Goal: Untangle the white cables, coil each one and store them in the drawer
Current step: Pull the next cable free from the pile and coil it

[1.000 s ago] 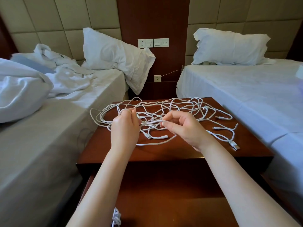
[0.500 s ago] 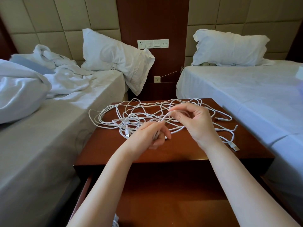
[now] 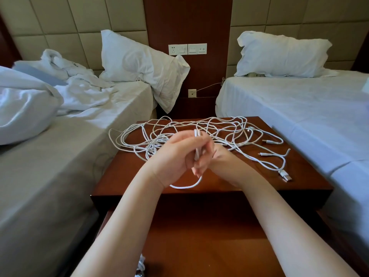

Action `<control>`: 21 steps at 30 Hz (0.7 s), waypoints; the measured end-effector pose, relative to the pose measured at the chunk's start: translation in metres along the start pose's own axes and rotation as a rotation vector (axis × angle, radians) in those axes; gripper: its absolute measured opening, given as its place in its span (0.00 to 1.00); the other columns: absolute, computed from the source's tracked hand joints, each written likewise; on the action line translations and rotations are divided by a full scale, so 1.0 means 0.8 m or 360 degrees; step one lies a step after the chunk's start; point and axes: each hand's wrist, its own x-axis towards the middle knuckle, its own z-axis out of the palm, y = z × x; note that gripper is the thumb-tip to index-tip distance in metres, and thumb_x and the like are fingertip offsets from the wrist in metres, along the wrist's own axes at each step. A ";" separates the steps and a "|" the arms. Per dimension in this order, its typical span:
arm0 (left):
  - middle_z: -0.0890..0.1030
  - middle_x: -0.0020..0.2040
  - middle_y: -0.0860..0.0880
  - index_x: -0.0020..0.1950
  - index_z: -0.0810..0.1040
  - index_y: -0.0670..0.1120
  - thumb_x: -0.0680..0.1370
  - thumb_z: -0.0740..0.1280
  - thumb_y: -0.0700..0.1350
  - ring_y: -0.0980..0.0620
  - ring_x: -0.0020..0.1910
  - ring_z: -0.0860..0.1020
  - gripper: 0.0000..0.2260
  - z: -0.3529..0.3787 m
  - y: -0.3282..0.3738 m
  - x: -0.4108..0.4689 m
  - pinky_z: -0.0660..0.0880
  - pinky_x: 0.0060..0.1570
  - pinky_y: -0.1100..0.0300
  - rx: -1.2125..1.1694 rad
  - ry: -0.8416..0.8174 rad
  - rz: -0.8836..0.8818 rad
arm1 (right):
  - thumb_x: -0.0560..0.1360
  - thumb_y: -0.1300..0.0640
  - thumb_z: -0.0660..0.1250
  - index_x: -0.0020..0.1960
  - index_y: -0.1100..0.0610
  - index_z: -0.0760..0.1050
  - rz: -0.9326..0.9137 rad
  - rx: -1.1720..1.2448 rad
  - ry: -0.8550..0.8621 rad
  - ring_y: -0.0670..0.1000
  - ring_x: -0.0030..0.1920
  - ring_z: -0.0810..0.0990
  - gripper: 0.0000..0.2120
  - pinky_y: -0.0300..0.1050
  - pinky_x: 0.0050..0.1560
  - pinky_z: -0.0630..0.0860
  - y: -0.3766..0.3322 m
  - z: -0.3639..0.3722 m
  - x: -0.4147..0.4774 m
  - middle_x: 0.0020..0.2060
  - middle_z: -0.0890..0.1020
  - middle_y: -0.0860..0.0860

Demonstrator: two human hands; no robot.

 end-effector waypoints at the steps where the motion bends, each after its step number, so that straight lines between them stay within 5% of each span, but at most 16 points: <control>1: 0.70 0.25 0.49 0.35 0.79 0.47 0.76 0.62 0.46 0.50 0.25 0.68 0.11 -0.001 0.000 0.001 0.69 0.25 0.58 -0.0053 0.0097 0.0035 | 0.79 0.66 0.60 0.28 0.55 0.78 -0.0005 -0.0055 -0.0065 0.44 0.31 0.77 0.22 0.34 0.42 0.75 -0.001 0.004 0.001 0.26 0.79 0.49; 3: 0.71 0.26 0.48 0.37 0.77 0.44 0.78 0.60 0.45 0.51 0.26 0.68 0.12 -0.005 0.001 0.002 0.69 0.26 0.59 -0.0177 0.0327 0.0096 | 0.80 0.61 0.62 0.34 0.59 0.77 -0.0023 -0.0107 -0.0137 0.46 0.31 0.76 0.16 0.36 0.43 0.74 -0.004 0.011 -0.002 0.29 0.79 0.50; 7: 0.78 0.30 0.46 0.41 0.74 0.38 0.83 0.54 0.39 0.53 0.29 0.76 0.14 -0.019 0.002 0.002 0.75 0.33 0.63 -0.0221 0.0754 0.0244 | 0.81 0.56 0.63 0.50 0.51 0.81 0.0034 -0.0114 -0.0206 0.47 0.29 0.75 0.08 0.38 0.37 0.73 -0.003 0.010 -0.001 0.30 0.79 0.50; 10: 0.83 0.36 0.43 0.44 0.76 0.36 0.83 0.56 0.40 0.50 0.35 0.81 0.14 -0.034 -0.003 0.002 0.79 0.39 0.60 -0.0201 0.0956 0.0262 | 0.79 0.54 0.65 0.42 0.59 0.81 0.0131 -0.0127 -0.0101 0.47 0.29 0.75 0.12 0.37 0.35 0.71 0.001 0.001 -0.001 0.29 0.78 0.50; 13: 0.84 0.41 0.41 0.46 0.79 0.37 0.82 0.58 0.42 0.46 0.43 0.84 0.13 -0.049 -0.013 -0.001 0.80 0.48 0.56 -0.0082 0.1235 0.0292 | 0.79 0.56 0.65 0.36 0.62 0.76 0.0169 -0.0087 -0.0010 0.49 0.35 0.79 0.15 0.35 0.46 0.72 -0.001 -0.011 -0.006 0.30 0.80 0.49; 17: 0.84 0.42 0.42 0.41 0.79 0.40 0.82 0.60 0.42 0.47 0.43 0.84 0.13 -0.047 -0.026 -0.002 0.80 0.48 0.57 0.0429 0.1411 0.0268 | 0.78 0.60 0.63 0.33 0.58 0.75 0.0102 -0.0007 0.0132 0.50 0.46 0.81 0.15 0.43 0.58 0.71 -0.003 -0.014 -0.007 0.33 0.82 0.50; 21: 0.83 0.38 0.47 0.40 0.78 0.44 0.82 0.59 0.44 0.55 0.37 0.83 0.14 -0.051 -0.036 0.001 0.79 0.41 0.64 0.1124 0.1482 0.0220 | 0.79 0.62 0.63 0.40 0.57 0.79 -0.0053 0.0210 0.0284 0.48 0.33 0.75 0.11 0.39 0.56 0.72 -0.006 -0.012 -0.008 0.26 0.75 0.48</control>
